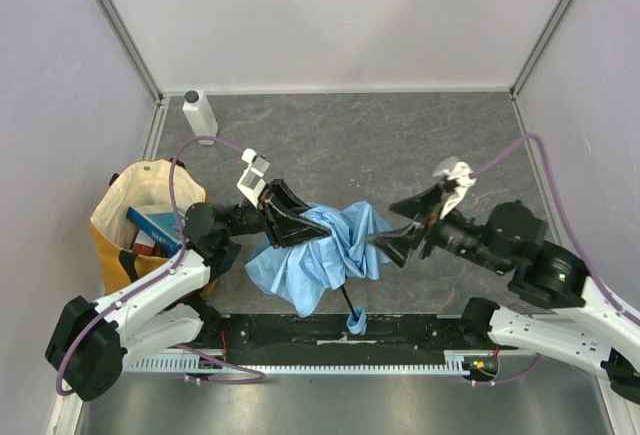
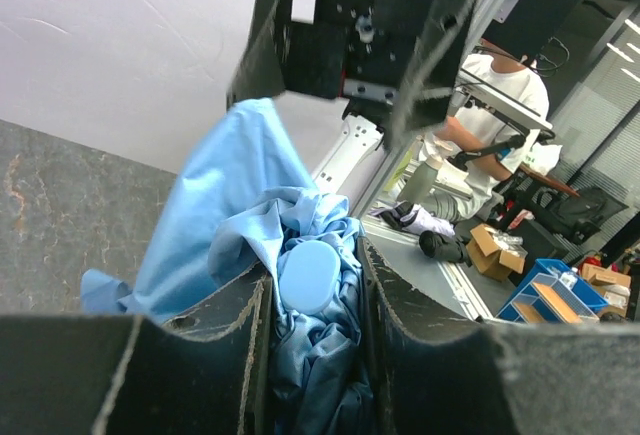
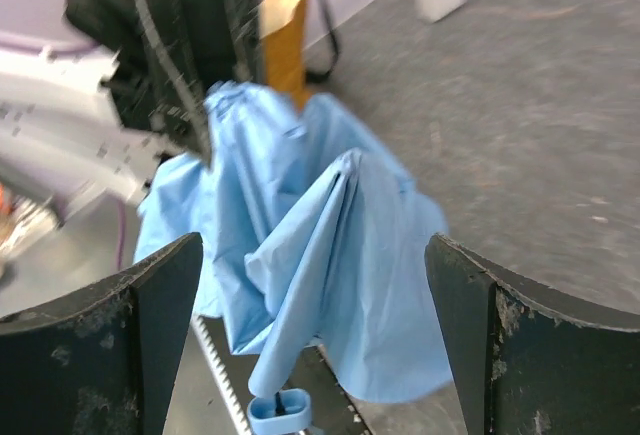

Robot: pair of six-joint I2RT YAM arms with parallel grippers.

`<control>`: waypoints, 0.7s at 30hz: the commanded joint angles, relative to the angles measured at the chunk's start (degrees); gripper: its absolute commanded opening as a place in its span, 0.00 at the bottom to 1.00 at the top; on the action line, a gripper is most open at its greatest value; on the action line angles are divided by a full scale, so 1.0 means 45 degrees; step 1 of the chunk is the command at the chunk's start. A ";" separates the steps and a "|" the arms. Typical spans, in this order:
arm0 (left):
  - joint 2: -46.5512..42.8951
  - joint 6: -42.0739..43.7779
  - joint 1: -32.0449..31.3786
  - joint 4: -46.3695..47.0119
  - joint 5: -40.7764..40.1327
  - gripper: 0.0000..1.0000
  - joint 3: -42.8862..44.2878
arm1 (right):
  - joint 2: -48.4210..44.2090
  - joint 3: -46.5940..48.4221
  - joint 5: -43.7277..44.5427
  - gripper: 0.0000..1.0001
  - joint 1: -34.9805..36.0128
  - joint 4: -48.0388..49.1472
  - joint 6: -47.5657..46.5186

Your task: Put away the umbrella

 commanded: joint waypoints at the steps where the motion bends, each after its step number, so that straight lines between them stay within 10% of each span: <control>1: -0.0240 0.0054 -0.0017 0.1059 0.0324 0.02 0.0378 | -0.0512 0.0903 0.4284 0.98 -0.0075 -0.2898 -0.0103; 7: -0.0474 0.0385 -0.0017 0.0181 0.0208 0.02 0.0632 | -0.0281 0.1547 0.7218 0.87 -0.0075 -0.4733 -0.0024; 15: -0.0396 0.0503 -0.0017 -0.0075 0.0226 0.02 0.0769 | 0.0405 0.1607 0.1503 0.52 -0.0075 -0.3333 -0.1332; 21: -0.0240 0.0269 -0.0036 0.0277 0.0382 0.02 0.0808 | 0.1226 0.1081 -0.1624 0.62 -0.0075 -0.1518 -0.1763</control>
